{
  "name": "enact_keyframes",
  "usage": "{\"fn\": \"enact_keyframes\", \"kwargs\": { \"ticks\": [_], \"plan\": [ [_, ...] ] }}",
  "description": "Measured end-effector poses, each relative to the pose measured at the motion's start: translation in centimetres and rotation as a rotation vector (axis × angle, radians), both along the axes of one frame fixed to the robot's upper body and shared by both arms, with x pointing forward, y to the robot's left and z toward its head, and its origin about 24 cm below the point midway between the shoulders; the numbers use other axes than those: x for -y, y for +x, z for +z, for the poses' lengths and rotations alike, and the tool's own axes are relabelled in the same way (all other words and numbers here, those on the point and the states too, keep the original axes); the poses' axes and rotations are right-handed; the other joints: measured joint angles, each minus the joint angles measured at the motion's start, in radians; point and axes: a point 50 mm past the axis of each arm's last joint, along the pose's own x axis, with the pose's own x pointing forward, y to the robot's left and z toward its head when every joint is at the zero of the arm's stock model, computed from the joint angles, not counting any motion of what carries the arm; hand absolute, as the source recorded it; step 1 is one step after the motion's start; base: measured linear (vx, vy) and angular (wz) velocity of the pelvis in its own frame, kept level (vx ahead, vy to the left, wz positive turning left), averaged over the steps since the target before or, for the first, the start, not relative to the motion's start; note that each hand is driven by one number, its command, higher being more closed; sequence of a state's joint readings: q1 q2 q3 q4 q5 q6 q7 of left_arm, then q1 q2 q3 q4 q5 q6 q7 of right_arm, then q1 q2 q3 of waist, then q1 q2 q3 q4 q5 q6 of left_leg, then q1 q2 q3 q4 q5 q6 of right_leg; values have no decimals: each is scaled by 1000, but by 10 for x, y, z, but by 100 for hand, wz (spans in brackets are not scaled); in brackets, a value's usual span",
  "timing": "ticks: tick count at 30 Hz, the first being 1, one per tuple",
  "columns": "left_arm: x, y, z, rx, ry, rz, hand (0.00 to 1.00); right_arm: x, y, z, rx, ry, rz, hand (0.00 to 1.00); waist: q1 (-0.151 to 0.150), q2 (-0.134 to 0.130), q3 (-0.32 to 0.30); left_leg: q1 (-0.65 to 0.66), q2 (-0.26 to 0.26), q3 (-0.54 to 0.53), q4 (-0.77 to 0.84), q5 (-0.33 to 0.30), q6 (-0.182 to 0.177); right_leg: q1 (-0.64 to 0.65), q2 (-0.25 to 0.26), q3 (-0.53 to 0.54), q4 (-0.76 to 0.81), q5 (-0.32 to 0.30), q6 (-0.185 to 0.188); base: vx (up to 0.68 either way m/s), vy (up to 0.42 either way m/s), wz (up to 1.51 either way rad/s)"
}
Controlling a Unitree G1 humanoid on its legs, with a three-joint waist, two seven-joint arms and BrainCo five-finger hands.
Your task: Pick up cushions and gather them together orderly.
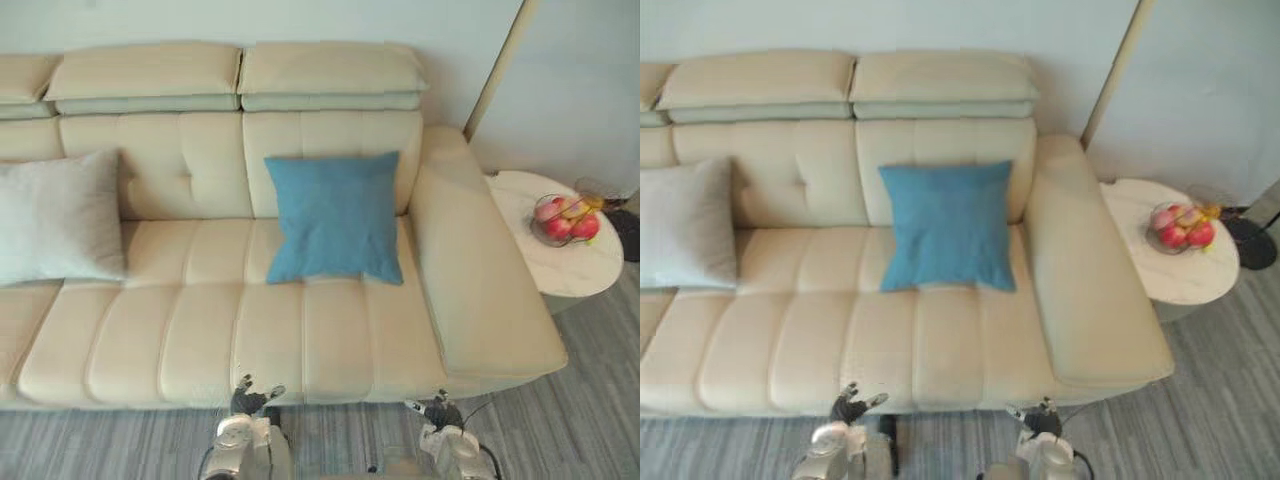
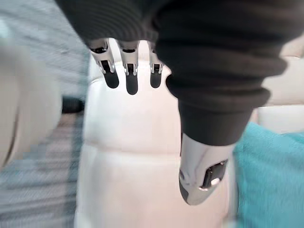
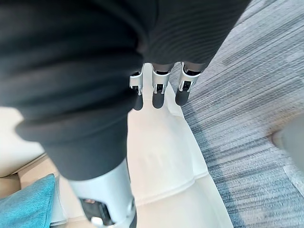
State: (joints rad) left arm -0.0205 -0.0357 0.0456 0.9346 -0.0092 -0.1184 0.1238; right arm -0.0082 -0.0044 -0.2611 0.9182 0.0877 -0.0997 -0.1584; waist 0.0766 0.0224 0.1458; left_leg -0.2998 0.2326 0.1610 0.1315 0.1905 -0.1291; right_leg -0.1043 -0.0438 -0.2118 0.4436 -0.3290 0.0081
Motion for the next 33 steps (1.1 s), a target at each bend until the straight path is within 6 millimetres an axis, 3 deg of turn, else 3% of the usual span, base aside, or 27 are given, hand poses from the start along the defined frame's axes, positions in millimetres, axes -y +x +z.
{"fn": "enact_keyframes", "kwargs": {
  "ticks": [1, 3, 6, 8, 10, 11, 13, 15, 18, 22, 33],
  "plan": [
    [1, -2, -1, -7, -1, -3, 0, -2, -8, -3, -21, 5, -7, 0, -11, -14, 8, 8, 6, 43, -12, -4, 0, -4, -10, -46, -3, 9, -21, -380, -91, 82],
    [-3, -1, 0, 0, 9, 1, 0, -6, -13, -6, -37, 18, -18, 0, -16, -31, 17, 15, -6, 98, 67, -56, 44, -6, -34, -84, -26, 35, -47, -298, -27, 55],
    [-6, 1, 1, 5, 16, 2, 0, -6, -13, -6, -38, 19, -18, 0, -19, -45, 16, 9, -2, 88, 292, -238, 85, -35, -66, -84, -84, 99, -36, -257, 108, 20],
    [-7, -3, -1, -12, 19, 3, 0, -8, -15, -7, -41, 33, -26, 0, -20, -36, 13, 53, 14, 79, 358, -334, 64, -47, -76, -73, -110, 137, -13, -149, 222, -5],
    [-8, -10, -5, -42, 19, 14, 0, -6, -21, -9, -54, 47, -43, 0, -23, -15, 2, 121, 14, 68, 293, -403, 11, -48, -65, -44, -130, 164, 25, -125, 293, -22],
    [-17, -18, -9, -77, 42, 16, 0, -16, -28, -15, -89, 84, -43, 0, -26, -34, -22, 161, -31, 99, 194, -391, 18, -35, -70, 7, -212, 212, 58, -92, 274, -25],
    [-26, -25, -12, -100, 66, 16, 0, -19, -30, -17, -96, 100, -37, 0, -36, -54, -38, 201, -77, 111, 104, -349, 34, -1, -84, 34, -295, 260, 76, -38, 171, -6],
    [-30, -29, -14, -120, 80, 6, 0, -13, -38, -19, -119, 90, -42, 0, -55, -55, -53, 229, -132, 116, 13, -311, 52, 34, -110, 59, -381, 319, 82, -21, 181, 20],
    [-35, -38, -18, -162, 102, -11, 0, -5, -44, -21, -138, 86, -69, 0, -65, -43, -72, 257, -180, 120, -82, -263, 71, 40, -132, 68, -444, 361, 89, 0, 124, 0],
    [-41, -43, -19, -176, 126, -27, 0, 2, -51, -23, -169, 76, -80, 0, -69, -30, -73, 311, -195, 106, -128, -238, 78, 94, -125, 62, -488, 375, 102, 59, 23, 2],
    [-42, -51, -22, -204, 120, -5, 0, 9, -55, -25, -198, 62, -96, 0, -70, -40, -75, 361, -192, 72, -151, -239, 78, 140, -111, 69, -524, 377, 91, 25, -33, -4]
  ]
}}
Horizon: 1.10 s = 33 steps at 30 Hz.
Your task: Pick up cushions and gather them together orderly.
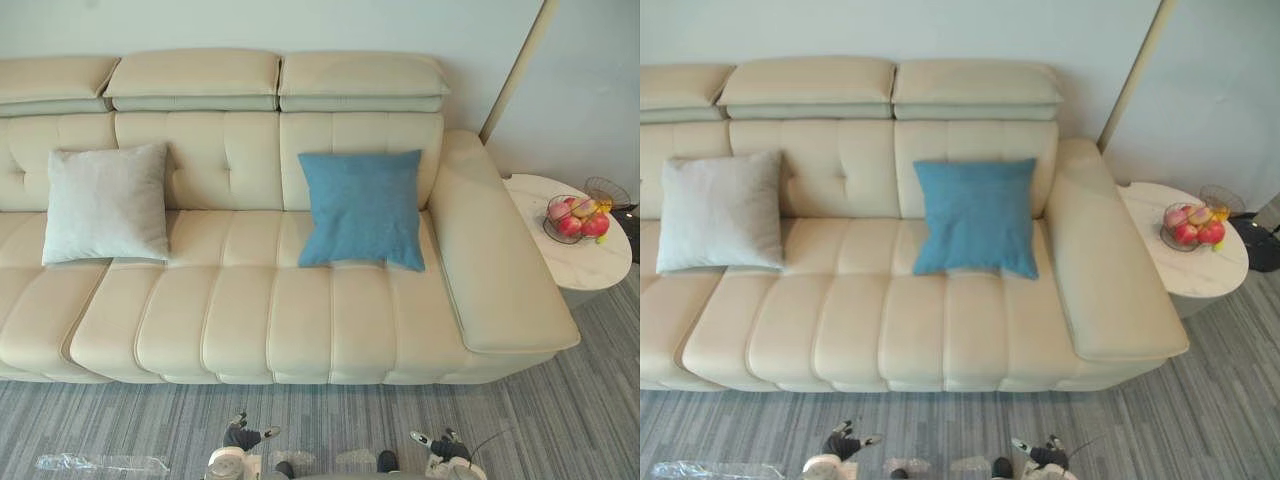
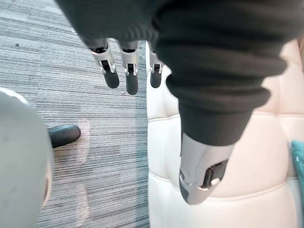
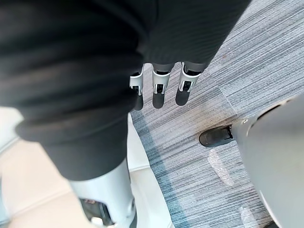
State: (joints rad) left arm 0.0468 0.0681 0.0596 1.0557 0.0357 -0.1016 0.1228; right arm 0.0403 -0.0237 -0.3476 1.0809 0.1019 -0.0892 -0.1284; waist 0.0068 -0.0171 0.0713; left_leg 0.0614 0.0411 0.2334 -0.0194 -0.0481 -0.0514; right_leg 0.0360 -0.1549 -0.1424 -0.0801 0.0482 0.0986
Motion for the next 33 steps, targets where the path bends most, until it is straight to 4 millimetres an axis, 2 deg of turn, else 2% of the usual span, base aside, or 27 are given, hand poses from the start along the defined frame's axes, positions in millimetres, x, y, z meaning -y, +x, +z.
{"fn": "enact_keyframes", "kwargs": {
  "ticks": [3, 4, 10, 16, 20, 22, 23, 24, 25, 27, 28, 29, 31, 32, 33],
  "plan": [
    [-1, -3, -1, -11, 1, 5, 0, 1, 0, 0, -3, -6, 7, 0, 0, -4, 1, 11, -1, -5, -15, 0, 0, 1, 0, 1, 0, 0, 0, -46, -18, -1],
    [-7, -12, -3, -37, 2, 0, 0, 7, -1, 1, -7, -27, 17, 0, -6, -2, -6, 16, -5, -25, -30, -1, -2, 2, 0, 1, -8, 2, 5, 0, 0, 0],
    [-7, -12, -3, -37, 2, 0, 0, 8, -2, 1, -12, -27, 17, 0, -6, -2, -6, 16, -5, -25, -29, -1, -2, 3, 0, 1, -7, 2, 5, 0, 0, 0],
    [-6, -12, -3, -39, -4, -7, 0, 7, -17, -3, -72, -32, 48, 0, -8, 1, -1, 38, 0, -13, -2, -3, -3, 18, 0, 23, 30, -13, -4, -20, -7, -8],
    [-5, -10, -3, -24, -28, 42, 0, 7, -11, 0, -54, -51, 94, 0, -7, 6, 9, 52, 25, 98, 23, -36, -15, -55, 25, 129, 98, -20, -2, -115, 2, -76],
    [-6, -9, -3, -23, -26, 54, 0, 3, -3, 3, -29, -63, 151, 0, -8, -2, 18, 47, 58, 218, 88, -86, -28, -125, 60, 237, 145, -16, -8, -135, -32, -167],
    [-6, -8, -2, -24, -18, 39, 0, 2, 0, 4, -19, -66, 161, 0, -10, -5, 24, 44, 77, 282, 112, -106, -36, -150, 69, 248, 147, -21, -25, -163, -51, -184],
    [-7, -8, -2, -29, -10, 26, 0, 1, 4, 6, -8, -72, 172, 0, -19, 3, 30, 45, 103, 354, 128, -125, -37, -169, 66, 181, 147, -30, -48, -129, -39, -190],
    [-8, -7, -2, -29, -1, 18, 0, 0, 9, 7, 4, -75, 186, 0, -24, 12, 28, 47, 132, 418, 137, -127, -44, -196, 50, 51, 169, -36, -87, -69, -30, -175],
    [-16, -2, 1, -23, 19, 10, 0, -3, 12, 7, 9, -76, 208, 0, -26, -13, 38, 67, 151, 497, 141, -108, -78, -224, -26, -250, 215, -42, -125, 51, -79, -152],
    [-19, 2, 2, -21, 31, 0, 0, -3, 8, 6, -3, -75, 205, 0, -31, -25, 40, 72, 156, 511, 143, -102, -89, -223, -39, -315, 215, 7, -123, 109, -149, -127],
    [-19, 3, 2, -20, 32, -9, 0, -1, 7, 6, -6, -78, 205, 0, -38, -24, 44, 85, 169, 530, 144, -94, -102, -228, -27, -331, 216, 35, -103, 130, -181, -81],
    [-13, 11, 4, 2, 21, -25, 0, 10, 9, 8, -11, -110, 214, 0, -61, 12, 63, 116, 206, 571, 140, -79, -124, -236, 5, -368, 240, 10, -138, 142, -200, -75],
    [-8, 12, 3, 4, 9, -25, 0, 16, 12, 10, -11, -126, 223, 0, -60, 26, 72, 138, 217, 620, 142, -72, -136, -257, 6, -426, 282, -31, -166, 80, -158, -87],
    [-6, 11, 2, -3, 0, -26, 0, 17, 15, 11, -6, -132, 233, 0, -65, 39, 80, 141, 225, 630, 152, -70, -138, -264, 9, -422, 294, -49, -162, 69, -155, -75]
  ]
}}
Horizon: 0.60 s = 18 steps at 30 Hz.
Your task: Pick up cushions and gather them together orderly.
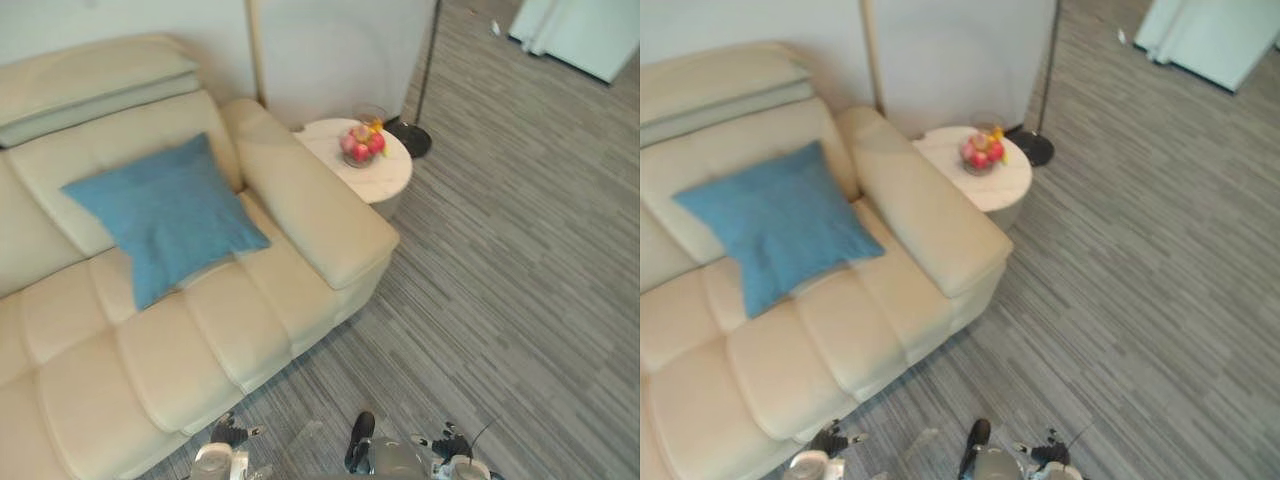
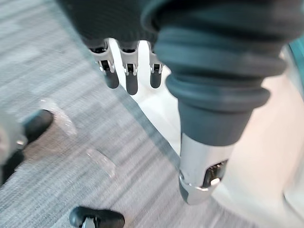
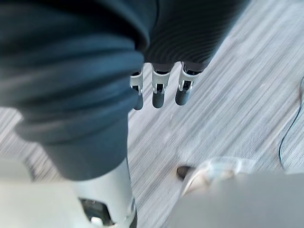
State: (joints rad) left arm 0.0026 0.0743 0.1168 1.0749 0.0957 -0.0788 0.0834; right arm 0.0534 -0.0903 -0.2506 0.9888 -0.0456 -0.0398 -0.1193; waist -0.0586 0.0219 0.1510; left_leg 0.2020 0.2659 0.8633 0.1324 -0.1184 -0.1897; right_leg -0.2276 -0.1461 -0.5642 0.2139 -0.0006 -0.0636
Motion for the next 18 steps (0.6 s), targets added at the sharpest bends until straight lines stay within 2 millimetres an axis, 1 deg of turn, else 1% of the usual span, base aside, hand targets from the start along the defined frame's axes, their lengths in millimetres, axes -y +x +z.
{"fn": "enact_keyframes", "kwargs": {
  "ticks": [1, 2, 3, 4, 5, 6, 7, 8, 9, 10, 11, 13, 15, 16, 17, 18],
  "plan": [
    [3, 0, 0, -1, -8, 0, 0, 2, 0, 0, 0, -5, -2, 0, -11, 12, 8, -1, 18, 4, 33, 3, -4, -1, 12, 18, 7, -21, 9, 67, -144, -52],
    [5, -2, -1, -6, -15, 7, 0, 5, -3, -1, -17, -11, -3, 0, -11, 13, 10, -17, 69, 1, 154, 8, 0, 5, 34, 40, 5, -38, 3, 104, -226, -71],
    [5, -5, -2, -11, -24, 28, 0, 5, -6, -1, -24, -10, 1, 0, -7, 13, 13, -36, 133, -13, 300, 30, 33, 27, 58, 61, -6, -47, -9, 153, -301, -84],
    [7, -10, -4, -25, -35, 49, 0, 4, -8, -2, -31, -7, 2, 0, -7, 12, 14, -50, 175, -41, 398, 64, 92, 52, 79, 83, -17, -52, -16, 199, -290, -96],
    [4, -18, -6, -31, -50, 112, 0, -1, -11, -4, -38, 3, 5, 0, -6, 1, 18, -92, 214, -148, 537, 109, 200, 95, 105, 149, -42, -59, -40, 177, -189, -117],
    [5, -20, -6, -26, -59, 140, 0, 0, -10, -3, -33, 2, 7, 0, 8, -2, 19, -134, 186, -271, 600, 32, 186, 113, 124, 201, -44, -70, -59, 199, -107, -138],
    [5, -19, -6, -18, -63, 153, 0, -1, -8, -3, -28, 4, 6, 0, 11, -3, 20, -166, 141, -360, 619, -35, 169, 127, 136, 248, -47, -77, -65, 210, -46, -163],
    [4, -17, -4, -1, -70, 166, 0, -3, -6, -3, -25, 10, 6, 0, 21, -6, 23, -204, 56, -473, 612, -103, 159, 150, 155, 315, -59, -82, -65, 271, -40, -172],
    [5, -15, -3, 10, -77, 176, 0, -3, -6, -3, -26, 12, 5, 0, 33, -8, 24, -229, -1, -542, 591, -141, 158, 172, 170, 369, -69, -81, -65, 268, -8, -196],
    [6, -14, -3, 16, -83, 180, 0, -4, -7, -4, -28, 13, 3, 0, 40, -8, 24, -261, -59, -608, 541, -163, 141, 195, 187, 423, -81, -81, -62, 175, 4, -163],
    [6, -14, -3, 17, -84, 178, 0, -4, -6, -3, -26, 13, 1, 0, 44, -7, 23, -277, -91, -647, 499, -171, 130, 197, 195, 448, -83, -80, -57, 185, 49, -169],
    [7, -7, 1, 52, -84, 178, 0, -5, -5, -3, -18, 17, -2, 0, 62, -7, 23, -361, -163, -779, 381, -176, 120, 209, 235, 583, -81, -93, -49, 211, 96, -174],
    [7, -6, 1, 61, -85, 184, 0, -6, -3, -3, -16, 15, 1, 0, 67, -6, 23, -393, -200, -869, 317, -162, 107, 216, 251, 659, -74, -101, -44, 186, 119, -158],
    [8, -7, 1, 61, -87, 189, 0, -6, -3, -3, -17, 10, 3, 0, 69, -1, 20, -399, -212, -929, 265, -133, 119, 218, 265, 708, -55, -117, -32, 265, 199, -168],
    [10, -9, 0, 56, -94, 200, 0, -5, -3, -2, -15, 5, 2, 0, 69, 13, 14, -389, -195, -946, 227, -102, 129, 216, 287, 743, -25, -140, -24, 345, 272, -177],
    [7, -12, -1, 48, -93, 224, 0, -7, -4, -3, -18, 8, 1, 0, 69, 21, 12, -363, -175, -901, 240, -59, 114, 216, 306, 797, 30, -176, -3, 356, 287, -160]
  ]
}}
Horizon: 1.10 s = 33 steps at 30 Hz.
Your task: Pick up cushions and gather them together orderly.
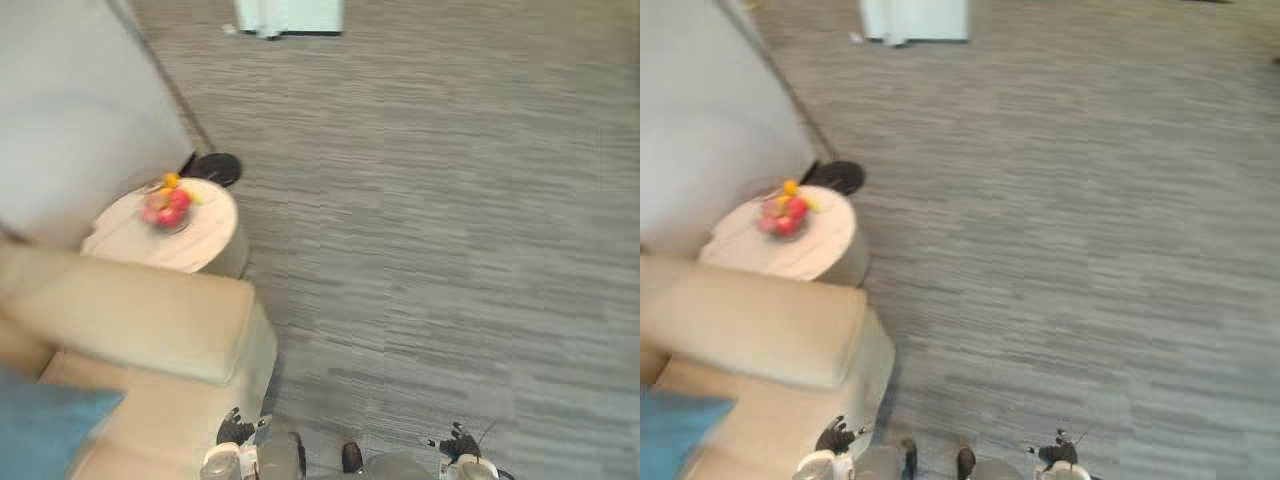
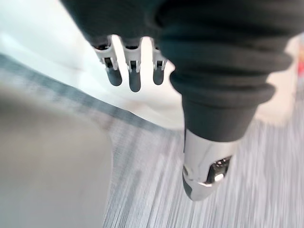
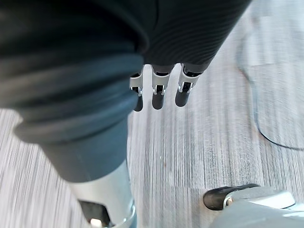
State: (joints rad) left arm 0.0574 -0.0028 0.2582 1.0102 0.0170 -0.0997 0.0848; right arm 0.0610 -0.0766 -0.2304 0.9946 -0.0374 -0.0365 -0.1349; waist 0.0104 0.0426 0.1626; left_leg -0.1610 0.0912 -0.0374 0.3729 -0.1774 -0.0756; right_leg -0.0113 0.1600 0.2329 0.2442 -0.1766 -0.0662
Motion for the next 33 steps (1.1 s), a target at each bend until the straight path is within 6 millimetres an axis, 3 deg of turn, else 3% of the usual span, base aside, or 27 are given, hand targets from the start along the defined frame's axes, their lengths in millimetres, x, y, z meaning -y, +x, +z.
{"fn": "enact_keyframes", "kwargs": {
  "ticks": [2, 3, 4, 6, 8, 9, 11, 12, 13, 14, 15, 16, 17, 19, 20, 21, 22, 24, 26, 29, 31, 33],
  "plan": [
    [-7, -2, 0, -8, 18, 8, 0, -13, -3, -3, -3, 32, 4, 0, 6, -37, -27, 15, 15, 115, -6, -34, 16, -39, -28, 10, 67, -49, 20, 243, 204, -146],
    [-9, -2, 1, -6, 24, 7, 0, -21, -2, -4, -4, 52, 4, 0, 28, -52, -32, 32, 22, 176, -15, -43, 19, -66, -58, -28, 104, -58, 43, 261, 194, -161],
    [-11, 1, 2, -2, 32, 3, 0, -26, 0, -4, 5, 67, 7, 0, 39, -66, -36, 69, 22, 243, -25, -50, 22, -89, -111, -105, 117, -63, 72, 256, 175, -163],
    [-10, 0, 1, -19, 31, -5, 0, -26, -1, -4, 4, 69, 1, 0, 37, -64, -35, 122, 30, 340, -51, -50, 24, -94, -194, -291, 115, -58, 94, 220, 95, -133],
    [-8, 1, 0, -23, 32, -24, 0, -26, 2, -4, 8, 68, 4, 0, 37, -59, -34, 153, 46, 393, -73, -50, 24, -93, -241, -460, 90, -50, 96, 160, -25, -113],
    [-7, 3, 0, -35, 37, -58, 0, -27, 6, -3, 16, 71, 9, 0, 36, -57, -33, 184, 58, 438, -113, -49, 23, -97, -261, -574, 29, -8, 79, 164, -109, -121],
    [-4, 6, -2, -54, 38, -100, 0, -25, 13, -1, 29, 63, 14, 0, 26, -47, -28, 236, 80, 478, -184, -26, -13, -105, -223, -590, 16, 32, 67, 196, -182, -117],
    [-1, 6, -2, -56, 32, -110, 0, -23, 16, 0, 35, 56, 17, 0, 26, -31, -21, 260, 92, 494, -209, -22, -20, -120, -215, -600, 38, 38, 76, 204, -242, -134],
    [6, 8, -3, -58, 19, -120, 0, -17, 26, 4, 55, 37, 30, 0, 25, -4, -2, 301, 109, 526, -242, -11, -33, -178, -226, -639, 176, 37, 109, 135, -194, -131],
    [10, 13, -2, -51, 17, -138, 0, -12, 32, 8, 73, 19, 35, 0, 13, 9, 14, 329, 120, 552, -252, -8, -34, -237, -240, -683, 224, -21, 103, 134, -211, -109],
    [9, 11, -3, -60, 21, -151, 0, -12, 32, 7, 72, 20, 37, 0, 3, 1, 14, 338, 118, 554, -249, -8, -34, -242, -250, -683, 174, -12, 87, 81, -141, -55],
    [0, 9, -3, -70, 46, -155, 0, -16, 25, 4, 59, 39, 19, 0, -10, -29, 3, 350, 100, 547, -238, -12, -40, -247, -269, -660, 122, 40, 21, 193, -237, -27],
    [1, 10, -3, -70, 47, -157, 0, -15, 26, 5, 63, 33, 16, 0, -14, -19, 4, 355, 116, 545, -218, -15, -44, -239, -251, -657, 123, 37, 19, 252, -323, -38],
    [1, 15, 0, -51, 58, -161, 0, -15, 21, 3, 52, 36, 10, 0, -17, -13, 3, 243, 233, 477, 123, -4, -32, -169, -187, -643, 59, 12, 1, 275, -381, -39],
    [2, 15, 0, -44, 51, -145, 0, -15, 19, 3, 50, 36, 7, 0, -17, -6, 7, 210, 265, 444, 224, 19, 2, -138, -166, -638, 40, 10, -10, 247, -294, -38],
    [5, 15, 1, -27, 38, -120, 0, -14, 15, 2, 46, 32, 0, 0, -11, 7, 15, 135, 323, 368, 466, 29, 51, -57, -125, -616, 6, -3, -36, 252, -221, -64],
    [4, 17, 2, -12, 43, -119, 0, -14, 11, 1, 34, 34, -10, 0, -4, -3, 19, 89, 321, 315, 577, 14, 37, -8, -110, -586, -4, -21, -57, 255, -184, -75],
    [4, 19, 4, 5, 55, -128, 0, -16, 8, 0, 28, 45, -19, 0, 1, -13, 24, 14, 269, 273, 610, -20, 5, 51, -108, -530, -30, -49, -72, 265, -123, -82],
    [6, 24, 7, 25, 57, -137, 0, -14, 8, -1, 24, 48, -37, 0, 6, -11, 25, -53, 213, 281, 530, -52, 14, 84, -109, -466, -62, -47, -67, 332, -53, -99],
    [10, 28, 9, 50, 51, -139, 0, -13, 2, -2, 20, 63, -101, 0, 27, -12, 26, -122, 87, 261, 241, -63, 15, 137, -115, -360, -114, -46, -46, 344, 51, -102],
    [12, 31, 10, 59, 47, -140, 0, -14, 1, -3, 20, 68, -133, 0, 35, -16, 27, -136, -8, 186, -42, 15, -1, 174, -128, -296, -144, -69, -21, 406, 126, -89],
    [12, 31, 11, 64, 49, -140, 0, -16, -1, -3, 15, 73, -138, 0, 53, -29, 17, -124, -49, 160, -110, 158, 29, 212, -147, -218, -154, -101, 16, 499, 176, -96]
  ]
}}
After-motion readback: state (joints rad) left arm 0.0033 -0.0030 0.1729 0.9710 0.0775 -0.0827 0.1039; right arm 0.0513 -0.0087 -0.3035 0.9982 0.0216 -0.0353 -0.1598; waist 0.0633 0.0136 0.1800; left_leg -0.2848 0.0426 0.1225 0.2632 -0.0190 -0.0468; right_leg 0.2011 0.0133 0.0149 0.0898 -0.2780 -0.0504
